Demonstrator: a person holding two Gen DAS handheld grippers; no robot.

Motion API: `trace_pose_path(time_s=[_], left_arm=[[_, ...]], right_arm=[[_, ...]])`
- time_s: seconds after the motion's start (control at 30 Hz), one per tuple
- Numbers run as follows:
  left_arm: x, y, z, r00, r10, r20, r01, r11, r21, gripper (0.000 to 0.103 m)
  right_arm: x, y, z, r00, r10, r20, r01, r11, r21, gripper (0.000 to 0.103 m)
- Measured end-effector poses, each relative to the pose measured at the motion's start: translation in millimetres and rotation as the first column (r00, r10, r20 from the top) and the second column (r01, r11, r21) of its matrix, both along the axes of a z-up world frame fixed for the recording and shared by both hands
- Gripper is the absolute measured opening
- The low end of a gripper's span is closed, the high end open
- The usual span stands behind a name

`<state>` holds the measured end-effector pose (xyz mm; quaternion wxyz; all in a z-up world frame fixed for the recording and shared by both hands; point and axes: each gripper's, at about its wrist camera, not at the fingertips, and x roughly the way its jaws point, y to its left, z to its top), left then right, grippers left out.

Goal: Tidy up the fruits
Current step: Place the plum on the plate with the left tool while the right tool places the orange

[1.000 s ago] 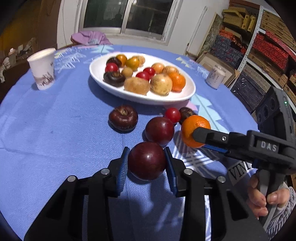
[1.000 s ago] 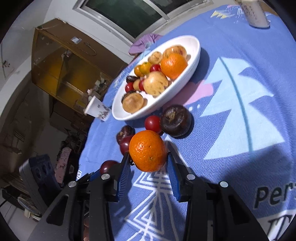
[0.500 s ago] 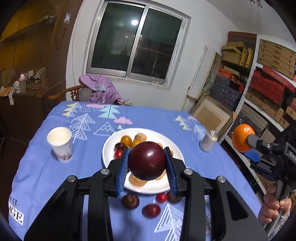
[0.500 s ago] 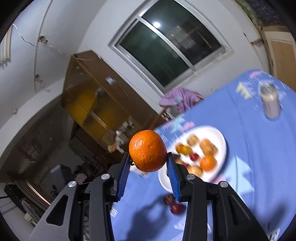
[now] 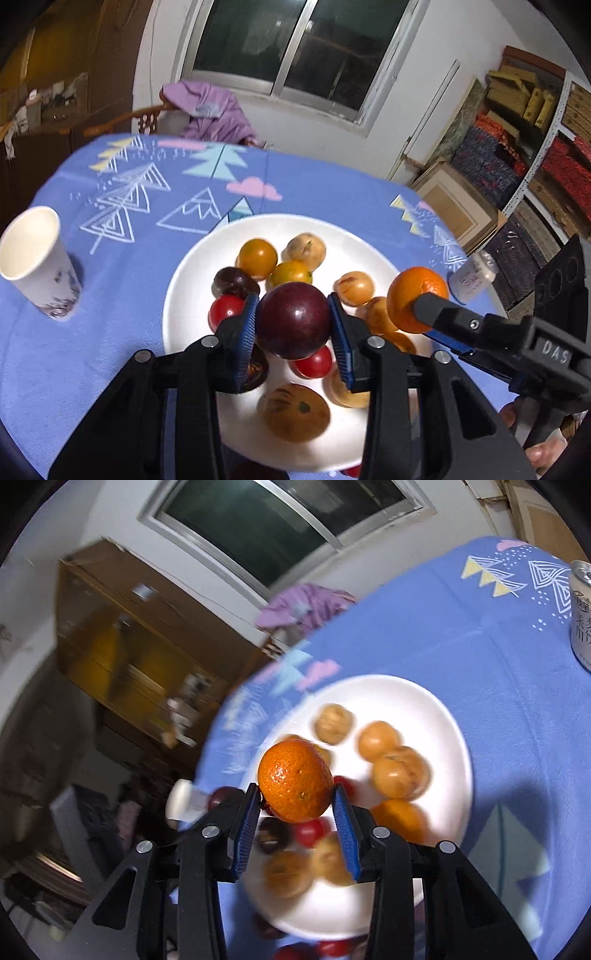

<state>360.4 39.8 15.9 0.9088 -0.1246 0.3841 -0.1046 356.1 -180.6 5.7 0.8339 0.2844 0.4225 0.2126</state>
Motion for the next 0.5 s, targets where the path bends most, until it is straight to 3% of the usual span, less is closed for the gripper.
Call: trace_pose_path(time_s=[0.1, 0.2, 0.37, 0.5], left_arm=[[8, 0, -17, 1.0, 0.0, -0.016, 0.001, 1.0, 0.03, 0.037], [15, 2, -28, 1.0, 0.014, -0.027, -0.012, 0.997, 0.071, 0.037], [15, -10, -31, 0.999, 0.028, 0.017, -0.031, 0.979, 0.2, 0.037], [12, -18, -33, 0.998, 0.032, 0.053, -0.046, 0.957, 0.287, 0.037]], right_arm=[[8, 5, -8, 1.0, -0.02, -0.003, 0.019, 0.995, -0.1, 0.04], [10, 16, -7, 0.999, -0.017, 0.048, 0.027, 0.972, -0.235, 0.041], [12, 43, -5, 0.99, 0.062, 0.125, -0.001, 0.899, -0.438, 0.041], [11, 55, -5, 0.981, 0.108, 0.16, -0.006, 0.846, -0.534, 0.041]])
